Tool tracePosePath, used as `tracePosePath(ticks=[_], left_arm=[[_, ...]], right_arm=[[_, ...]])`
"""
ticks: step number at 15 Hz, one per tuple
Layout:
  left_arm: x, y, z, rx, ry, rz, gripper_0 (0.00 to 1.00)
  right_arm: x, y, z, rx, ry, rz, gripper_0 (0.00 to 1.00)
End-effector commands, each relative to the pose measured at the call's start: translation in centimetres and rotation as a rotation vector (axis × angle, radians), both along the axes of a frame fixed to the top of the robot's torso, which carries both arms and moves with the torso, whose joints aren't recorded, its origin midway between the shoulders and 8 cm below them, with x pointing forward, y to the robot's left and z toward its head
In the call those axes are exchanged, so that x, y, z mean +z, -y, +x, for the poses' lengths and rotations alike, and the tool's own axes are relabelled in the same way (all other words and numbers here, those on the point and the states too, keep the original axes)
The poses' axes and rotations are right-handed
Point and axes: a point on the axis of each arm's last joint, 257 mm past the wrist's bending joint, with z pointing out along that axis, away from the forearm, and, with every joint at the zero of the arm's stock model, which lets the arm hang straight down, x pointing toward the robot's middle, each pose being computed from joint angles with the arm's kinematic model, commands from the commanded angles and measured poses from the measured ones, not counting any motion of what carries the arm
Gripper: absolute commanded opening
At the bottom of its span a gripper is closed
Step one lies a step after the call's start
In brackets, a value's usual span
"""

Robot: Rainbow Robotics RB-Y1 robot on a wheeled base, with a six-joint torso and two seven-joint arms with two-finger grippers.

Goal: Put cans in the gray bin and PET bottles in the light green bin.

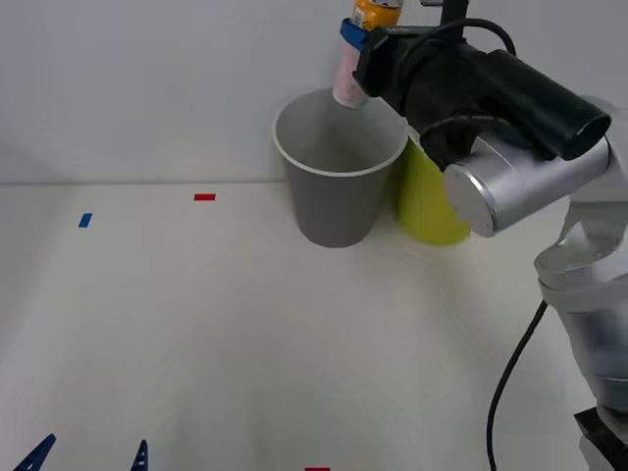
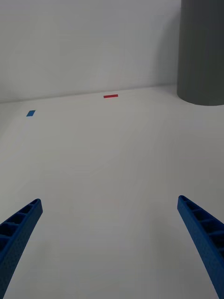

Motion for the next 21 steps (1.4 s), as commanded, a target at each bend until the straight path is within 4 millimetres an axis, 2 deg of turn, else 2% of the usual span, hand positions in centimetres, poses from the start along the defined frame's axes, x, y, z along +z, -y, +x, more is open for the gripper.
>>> tracePosePath(ticks=[1, 13, 14, 15, 16, 18, 20, 21], left_arm=[[0.0, 0.0, 0.0, 0.000, 0.000, 0.000, 1.00], [0.0, 0.0, 0.0, 0.000, 0.000, 0.000, 1.00], [0.0, 0.0, 0.0, 0.000, 0.000, 0.000, 1.00], [0.0, 0.0, 0.0, 0.000, 0.000, 0.000, 1.00], [0.0, 0.0, 0.0, 0.000, 0.000, 0.000, 1.00], [0.0, 0.0, 0.0, 0.000, 0.000, 0.000, 1.00], [0.0, 0.0, 0.0, 0.000, 0.000, 0.000, 1.00], [0.0, 0.0, 0.0, 0.000, 0.000, 0.000, 1.00]], right_arm=[[-0.4, -0.9, 1.4, -0.008, 0.008, -0.030, 0.00], [-0.9, -1.9, 1.4, 0.003, 0.014, -0.054, 0.00], [-0.8, -1.9, 1.4, 0.002, 0.015, -0.053, 0.38], [-0.9, -2.1, 1.3, 0.004, 0.013, -0.052, 0.82], [-1.0, -2.4, 1.2, 0.013, 0.009, -0.046, 1.00], [-1.2, -2.8, 0.4, 0.022, 0.010, -0.028, 1.00], [-0.4, -2.2, -2.2, 0.022, 0.023, -0.025, 1.00], [0.6, -1.8, -4.1, 0.020, 0.023, -0.046, 1.00]])
